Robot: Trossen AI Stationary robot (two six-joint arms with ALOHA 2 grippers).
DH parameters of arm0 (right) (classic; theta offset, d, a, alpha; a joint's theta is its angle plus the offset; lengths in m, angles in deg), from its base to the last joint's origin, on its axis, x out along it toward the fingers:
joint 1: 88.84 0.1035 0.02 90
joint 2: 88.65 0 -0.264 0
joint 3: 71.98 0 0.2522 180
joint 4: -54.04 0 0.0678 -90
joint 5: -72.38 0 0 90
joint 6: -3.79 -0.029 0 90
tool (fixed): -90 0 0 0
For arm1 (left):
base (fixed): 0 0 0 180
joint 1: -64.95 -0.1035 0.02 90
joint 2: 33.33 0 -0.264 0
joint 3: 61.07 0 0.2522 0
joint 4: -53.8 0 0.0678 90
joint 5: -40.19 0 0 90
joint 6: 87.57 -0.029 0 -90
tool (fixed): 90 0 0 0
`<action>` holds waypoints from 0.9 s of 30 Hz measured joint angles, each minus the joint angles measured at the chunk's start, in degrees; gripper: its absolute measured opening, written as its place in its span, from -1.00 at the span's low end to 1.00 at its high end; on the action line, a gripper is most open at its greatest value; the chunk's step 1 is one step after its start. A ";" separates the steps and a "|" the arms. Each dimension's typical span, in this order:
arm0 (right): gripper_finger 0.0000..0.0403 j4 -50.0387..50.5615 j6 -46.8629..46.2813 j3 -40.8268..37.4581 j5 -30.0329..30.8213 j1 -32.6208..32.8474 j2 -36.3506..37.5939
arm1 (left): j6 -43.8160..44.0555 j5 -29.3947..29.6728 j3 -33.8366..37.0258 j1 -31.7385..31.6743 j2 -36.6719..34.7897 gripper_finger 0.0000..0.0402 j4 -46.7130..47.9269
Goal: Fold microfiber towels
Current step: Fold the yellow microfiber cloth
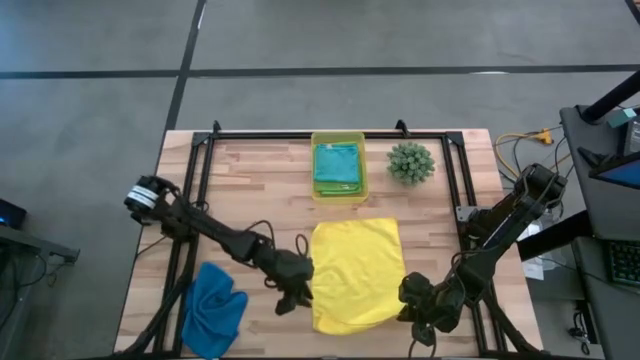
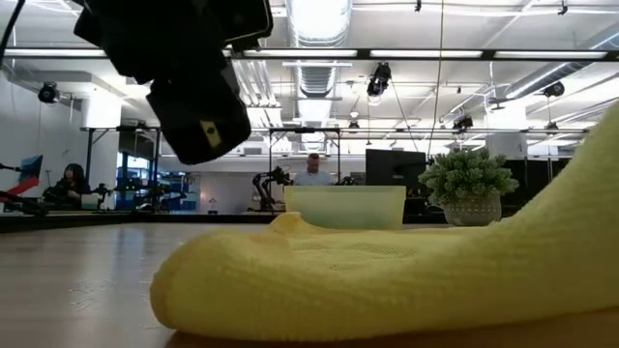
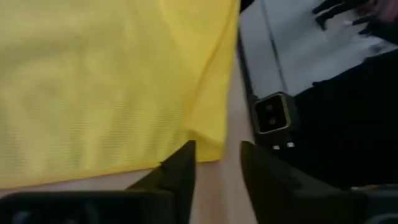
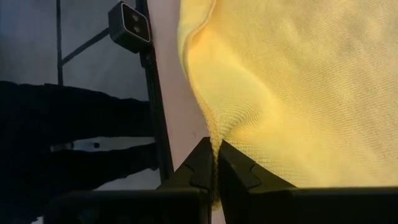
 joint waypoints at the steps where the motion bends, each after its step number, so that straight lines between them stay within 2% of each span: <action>1: -0.96 -0.14 -0.15 0.00 -0.01 0.00 0.00 | 1.32 -1.11 -0.20 0.13 0.82 -0.36 -1.07; 5: -0.96 -0.37 -0.60 0.00 0.00 0.00 0.00 | 8.00 -6.02 -0.31 0.24 4.87 -0.09 -6.80; 9: -0.96 -0.37 -0.65 0.00 -0.01 0.00 0.00 | 15.46 -8.63 -0.33 0.25 9.10 0.06 -13.39; 16: -0.96 -0.56 -1.72 0.00 -0.01 0.00 0.00 | 27.05 -8.81 -0.33 0.27 13.92 0.09 -16.72; 27: -0.96 -0.56 -2.13 0.00 -0.04 0.00 0.00 | 27.63 -8.74 -2.39 0.31 14.68 0.09 -18.49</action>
